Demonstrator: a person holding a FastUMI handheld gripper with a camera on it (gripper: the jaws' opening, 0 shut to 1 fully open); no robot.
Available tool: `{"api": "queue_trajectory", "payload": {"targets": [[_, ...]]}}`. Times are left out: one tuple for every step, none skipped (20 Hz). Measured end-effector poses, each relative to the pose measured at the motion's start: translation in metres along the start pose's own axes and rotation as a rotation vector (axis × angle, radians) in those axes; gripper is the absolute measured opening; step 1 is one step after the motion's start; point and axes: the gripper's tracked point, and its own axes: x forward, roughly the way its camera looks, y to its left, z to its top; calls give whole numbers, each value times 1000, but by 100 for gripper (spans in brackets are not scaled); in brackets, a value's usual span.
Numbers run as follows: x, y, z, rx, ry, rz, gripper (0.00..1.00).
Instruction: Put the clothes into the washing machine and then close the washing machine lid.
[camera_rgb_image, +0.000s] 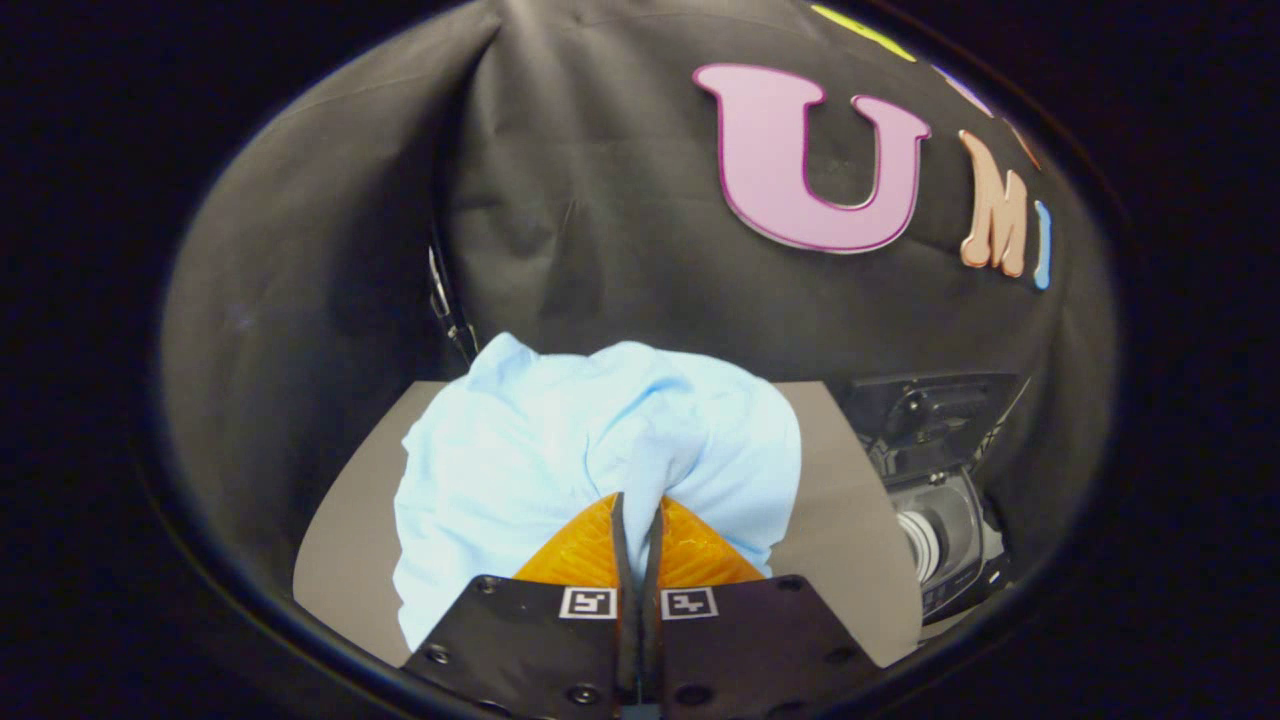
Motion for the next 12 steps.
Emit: {"api": "queue_trajectory", "payload": {"targets": [[-5,0,10,13,-54,18,2],[-10,-5,18,15,-91,20,2],[-14,-12,23,13,-115,2,2],[-20,-23,30,4,-142,-23,2],[-26,-33,36,-5,-166,-49,2],[-34,-42,44,-13,-195,-74,2],[-42,-50,53,-16,-230,-96,2],[-50,-58,63,-19,-267,-111,2],[-59,-66,74,-24,-304,-126,2],[-69,-77,84,-35,-338,-145,2],[-80,-89,92,-50,-367,-166,2],[-90,-102,100,-65,-389,-189,1]]}}
